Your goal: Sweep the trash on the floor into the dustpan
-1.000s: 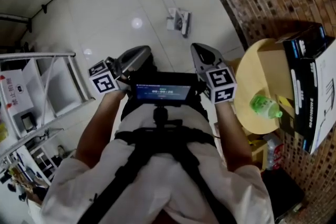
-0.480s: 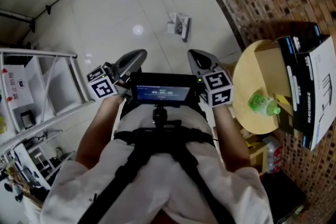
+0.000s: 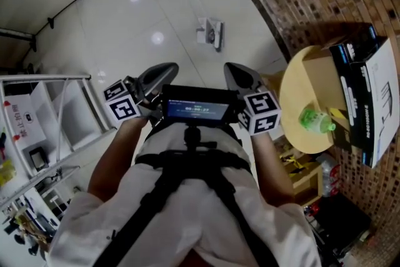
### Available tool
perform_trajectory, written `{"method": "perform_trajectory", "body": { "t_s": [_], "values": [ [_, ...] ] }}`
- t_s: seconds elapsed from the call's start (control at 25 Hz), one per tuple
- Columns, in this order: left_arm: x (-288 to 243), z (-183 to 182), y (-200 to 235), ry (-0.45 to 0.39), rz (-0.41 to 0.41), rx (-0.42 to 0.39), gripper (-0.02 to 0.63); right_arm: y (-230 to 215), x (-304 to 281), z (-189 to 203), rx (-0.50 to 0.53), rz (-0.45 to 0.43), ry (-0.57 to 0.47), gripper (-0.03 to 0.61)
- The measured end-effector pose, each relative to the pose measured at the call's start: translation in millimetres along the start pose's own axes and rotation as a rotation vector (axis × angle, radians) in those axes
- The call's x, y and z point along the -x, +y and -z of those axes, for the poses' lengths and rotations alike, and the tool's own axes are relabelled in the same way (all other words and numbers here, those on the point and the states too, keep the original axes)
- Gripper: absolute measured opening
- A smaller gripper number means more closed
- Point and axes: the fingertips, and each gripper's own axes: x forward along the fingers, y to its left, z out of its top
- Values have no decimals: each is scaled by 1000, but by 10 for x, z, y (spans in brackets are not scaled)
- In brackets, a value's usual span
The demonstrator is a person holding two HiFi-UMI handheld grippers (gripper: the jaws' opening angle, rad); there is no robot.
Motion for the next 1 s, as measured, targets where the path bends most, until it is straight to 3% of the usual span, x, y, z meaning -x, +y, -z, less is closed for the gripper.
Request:
{"method": "perform_trajectory", "body": {
  "t_s": [0.44,1.0],
  "values": [
    [67,-29,-88,81,-34,-75,3,15,232,-222,-48,67,-90,0],
    [104,35,-148,122,-45,-60,3,-22,367,-216,-67,105,-97,0]
  ]
}}
